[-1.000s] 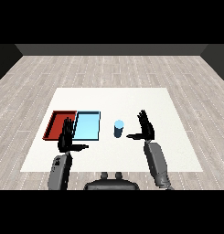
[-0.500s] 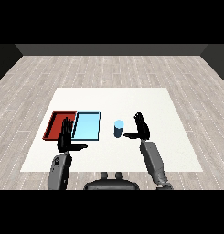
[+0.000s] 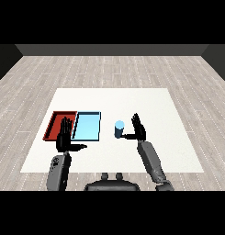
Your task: Pick the blue can and put it in the blue box
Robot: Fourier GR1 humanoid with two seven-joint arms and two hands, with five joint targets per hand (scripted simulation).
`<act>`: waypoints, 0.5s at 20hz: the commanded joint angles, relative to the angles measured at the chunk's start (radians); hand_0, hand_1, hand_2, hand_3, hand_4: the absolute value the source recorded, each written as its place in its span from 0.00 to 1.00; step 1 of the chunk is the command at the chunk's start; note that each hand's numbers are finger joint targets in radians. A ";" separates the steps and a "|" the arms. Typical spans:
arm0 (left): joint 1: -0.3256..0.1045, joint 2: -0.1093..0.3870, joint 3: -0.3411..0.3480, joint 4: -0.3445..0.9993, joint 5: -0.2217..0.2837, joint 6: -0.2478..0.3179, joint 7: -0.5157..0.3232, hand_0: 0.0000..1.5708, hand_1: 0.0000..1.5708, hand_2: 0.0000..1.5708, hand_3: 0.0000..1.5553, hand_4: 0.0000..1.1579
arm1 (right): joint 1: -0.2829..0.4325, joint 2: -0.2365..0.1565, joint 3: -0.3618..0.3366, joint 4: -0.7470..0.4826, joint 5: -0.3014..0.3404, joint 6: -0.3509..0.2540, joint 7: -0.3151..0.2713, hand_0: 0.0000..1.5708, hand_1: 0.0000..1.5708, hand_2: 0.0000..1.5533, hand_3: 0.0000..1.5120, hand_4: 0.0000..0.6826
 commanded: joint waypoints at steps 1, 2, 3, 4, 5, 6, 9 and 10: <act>-0.053 0.012 0.012 0.049 -0.012 0.010 0.000 0.00 0.00 0.00 0.00 0.00 | 0.086 -0.014 0.018 -0.131 -0.001 0.025 0.082 0.00 0.00 0.00 0.00 0.00; 0.055 0.019 0.026 -0.018 0.034 -0.034 -0.021 0.00 0.00 0.00 0.00 0.00 | -0.040 0.000 0.033 0.040 -0.046 -0.030 0.013 0.00 0.00 0.00 0.00 0.00; 0.000 -0.005 0.009 0.032 -0.004 0.009 -0.034 0.00 0.00 0.00 0.00 0.00 | -0.022 0.000 0.073 0.053 -0.047 -0.051 -0.022 0.00 0.00 0.00 0.00 0.00; -0.077 0.009 0.018 0.021 0.000 0.030 0.030 0.00 0.00 0.00 0.00 0.00 | -0.035 0.000 0.017 0.102 -0.019 0.021 -0.051 0.00 0.00 0.00 0.00 0.00; 0.005 0.022 0.019 -0.009 0.014 -0.008 0.017 0.00 0.00 0.00 0.00 0.00 | -0.036 0.000 0.001 0.151 -0.012 0.057 -0.088 0.00 0.00 0.00 0.00 0.00; 0.028 -0.024 -0.032 -0.057 -0.032 0.048 0.027 0.00 0.00 0.00 0.00 0.00 | -0.058 0.001 0.005 0.165 -0.032 0.046 -0.080 0.00 0.00 0.00 0.00 0.00; -0.002 0.037 0.051 0.033 0.029 -0.026 -0.038 0.00 0.00 0.00 0.00 0.00 | -0.109 0.001 0.099 0.239 -0.110 -0.046 -0.124 0.00 0.00 0.00 0.00 0.00; 0.010 -0.023 -0.020 0.051 -0.056 0.038 -0.073 0.00 0.00 0.00 0.00 0.00 | -0.102 0.001 0.050 0.240 -0.087 -0.001 -0.126 0.00 0.00 0.00 0.00 0.00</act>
